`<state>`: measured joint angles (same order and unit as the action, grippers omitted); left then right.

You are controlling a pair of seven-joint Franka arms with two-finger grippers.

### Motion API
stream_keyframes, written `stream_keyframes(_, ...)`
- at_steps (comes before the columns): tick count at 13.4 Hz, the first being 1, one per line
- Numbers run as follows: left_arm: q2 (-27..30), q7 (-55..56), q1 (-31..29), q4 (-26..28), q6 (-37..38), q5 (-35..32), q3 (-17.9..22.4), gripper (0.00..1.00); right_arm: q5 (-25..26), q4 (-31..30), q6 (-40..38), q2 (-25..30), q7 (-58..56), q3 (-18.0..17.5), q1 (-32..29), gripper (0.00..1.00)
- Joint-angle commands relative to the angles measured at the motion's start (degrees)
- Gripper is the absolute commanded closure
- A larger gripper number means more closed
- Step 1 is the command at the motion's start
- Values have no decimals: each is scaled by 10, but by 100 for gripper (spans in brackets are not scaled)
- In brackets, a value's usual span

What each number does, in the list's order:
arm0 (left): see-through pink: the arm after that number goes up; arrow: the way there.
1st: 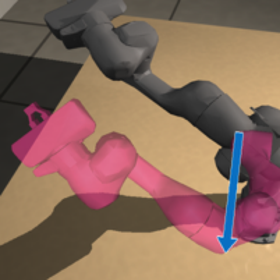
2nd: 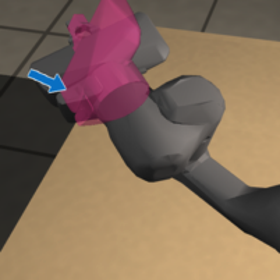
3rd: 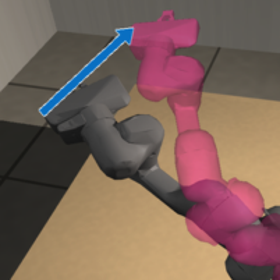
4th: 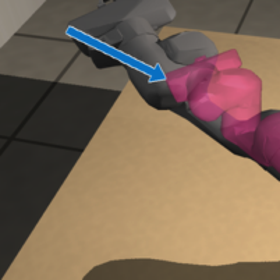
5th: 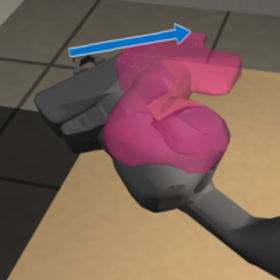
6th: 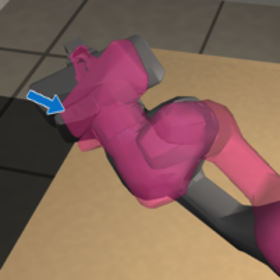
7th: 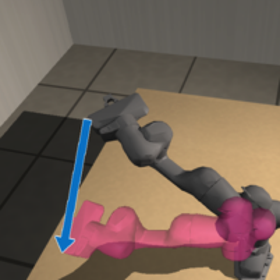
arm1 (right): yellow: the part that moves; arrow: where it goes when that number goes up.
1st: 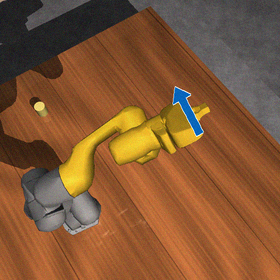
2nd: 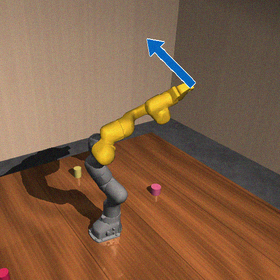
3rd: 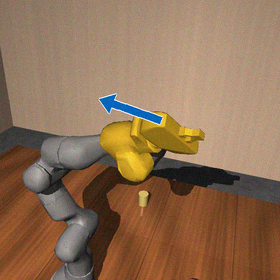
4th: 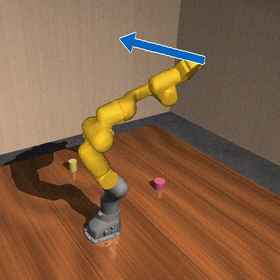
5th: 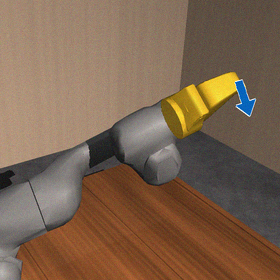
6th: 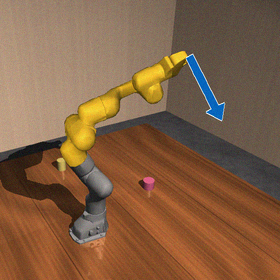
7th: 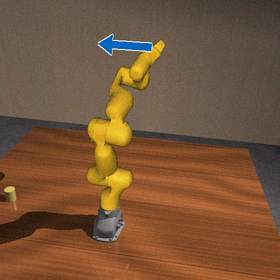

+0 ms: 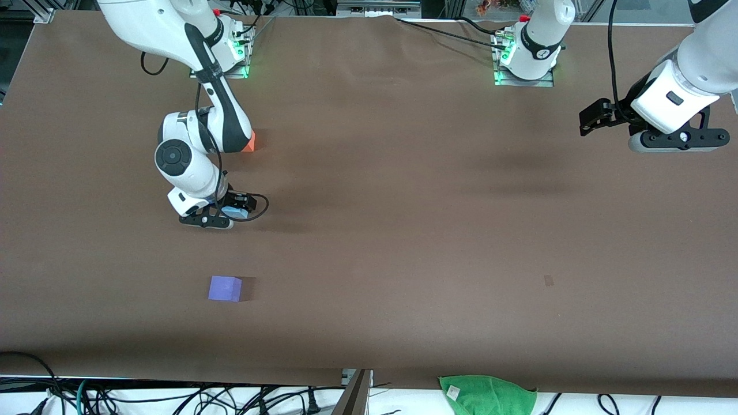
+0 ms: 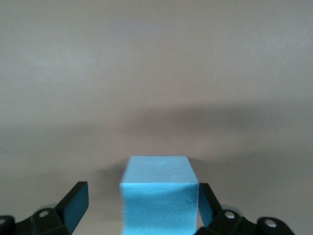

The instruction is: Place blue block between orange and purple blocks

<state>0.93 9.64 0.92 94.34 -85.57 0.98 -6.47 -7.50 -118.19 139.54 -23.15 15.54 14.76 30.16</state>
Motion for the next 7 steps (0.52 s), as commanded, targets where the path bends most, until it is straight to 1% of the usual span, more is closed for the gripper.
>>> stream_keyframes(1, 3, -6, 1, -8, 8, -6, -1, 0, -10, 86, -134, 38, -2, -4, 0, 1)
stream_keyframes(4, 0, -6, 3, -9, 6, -7, -4, 0, -7, 177, -245, 69, 32, -1, 0, 1)
stream_keyframes(5, 0, -6, 3, -9, 5, -7, -4, 0, -5, 196, -281, 86, 28, 3, -1, 1)
stream_keyframes(7, 0, -6, 3, -9, 6, -7, -10, 0, 0, 212, -308, 122, 21, 15, -2, 1)
